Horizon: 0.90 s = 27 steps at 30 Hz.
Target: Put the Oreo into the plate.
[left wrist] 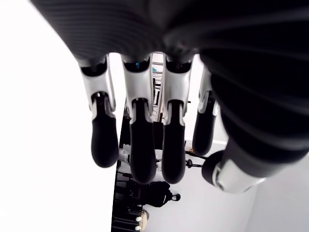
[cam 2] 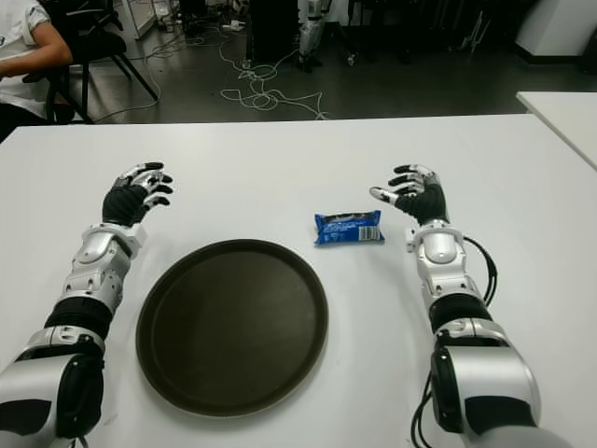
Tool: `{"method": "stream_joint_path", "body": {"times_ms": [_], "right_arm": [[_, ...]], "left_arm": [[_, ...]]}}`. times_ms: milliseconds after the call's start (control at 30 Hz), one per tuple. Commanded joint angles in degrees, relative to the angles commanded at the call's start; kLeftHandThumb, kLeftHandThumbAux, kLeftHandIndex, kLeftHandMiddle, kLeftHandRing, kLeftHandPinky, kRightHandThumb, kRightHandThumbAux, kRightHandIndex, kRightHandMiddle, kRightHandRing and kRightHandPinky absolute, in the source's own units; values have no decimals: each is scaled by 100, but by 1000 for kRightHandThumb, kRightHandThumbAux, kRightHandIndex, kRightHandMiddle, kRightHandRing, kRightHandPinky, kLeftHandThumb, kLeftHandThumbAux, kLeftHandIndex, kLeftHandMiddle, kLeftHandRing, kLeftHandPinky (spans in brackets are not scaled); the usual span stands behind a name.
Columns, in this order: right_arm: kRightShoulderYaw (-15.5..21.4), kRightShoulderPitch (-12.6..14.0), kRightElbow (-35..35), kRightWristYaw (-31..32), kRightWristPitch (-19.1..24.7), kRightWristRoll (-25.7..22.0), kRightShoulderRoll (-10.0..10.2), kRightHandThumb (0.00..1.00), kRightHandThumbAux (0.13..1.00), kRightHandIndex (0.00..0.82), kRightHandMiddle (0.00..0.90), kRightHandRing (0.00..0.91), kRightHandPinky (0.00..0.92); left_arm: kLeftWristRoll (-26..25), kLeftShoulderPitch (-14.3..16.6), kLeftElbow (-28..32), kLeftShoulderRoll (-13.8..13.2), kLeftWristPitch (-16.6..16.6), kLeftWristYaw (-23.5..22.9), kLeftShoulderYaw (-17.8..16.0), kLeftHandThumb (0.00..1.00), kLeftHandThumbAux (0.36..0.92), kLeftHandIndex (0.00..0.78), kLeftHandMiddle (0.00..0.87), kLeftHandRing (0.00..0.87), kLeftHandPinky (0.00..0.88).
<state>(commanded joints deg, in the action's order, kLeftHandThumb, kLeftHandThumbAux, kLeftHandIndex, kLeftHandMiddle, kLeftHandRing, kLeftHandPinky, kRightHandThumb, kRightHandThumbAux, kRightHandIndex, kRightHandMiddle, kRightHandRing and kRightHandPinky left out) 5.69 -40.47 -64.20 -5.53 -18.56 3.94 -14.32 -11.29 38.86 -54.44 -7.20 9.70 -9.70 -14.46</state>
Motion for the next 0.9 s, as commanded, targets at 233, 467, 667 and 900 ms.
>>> {"method": "stream_joint_path", "body": {"times_ms": [233,467,667,900], "right_arm": [[-18,-18,-8,-65,59,33,2,65,827,361,463,496,516],[-32,-16,-4,-72,51,50,-3,58,825,366,463,496,516],[-40,-14,2,-76,53,52,-6,49,817,349,453,492,516],[-15,-3,9,-53,3,14,6,76,826,372,459,493,519]], "left_arm": [[-8,3,4,0,-13,-18,-7,819,688,353,511,532,593],[-4,10,-13,2,11,0,-13,818,688,354,506,518,569],[-2,7,-5,10,22,22,-16,818,689,352,505,524,581],[-7,20,-41,8,16,36,-27,818,690,351,506,523,583]]}}
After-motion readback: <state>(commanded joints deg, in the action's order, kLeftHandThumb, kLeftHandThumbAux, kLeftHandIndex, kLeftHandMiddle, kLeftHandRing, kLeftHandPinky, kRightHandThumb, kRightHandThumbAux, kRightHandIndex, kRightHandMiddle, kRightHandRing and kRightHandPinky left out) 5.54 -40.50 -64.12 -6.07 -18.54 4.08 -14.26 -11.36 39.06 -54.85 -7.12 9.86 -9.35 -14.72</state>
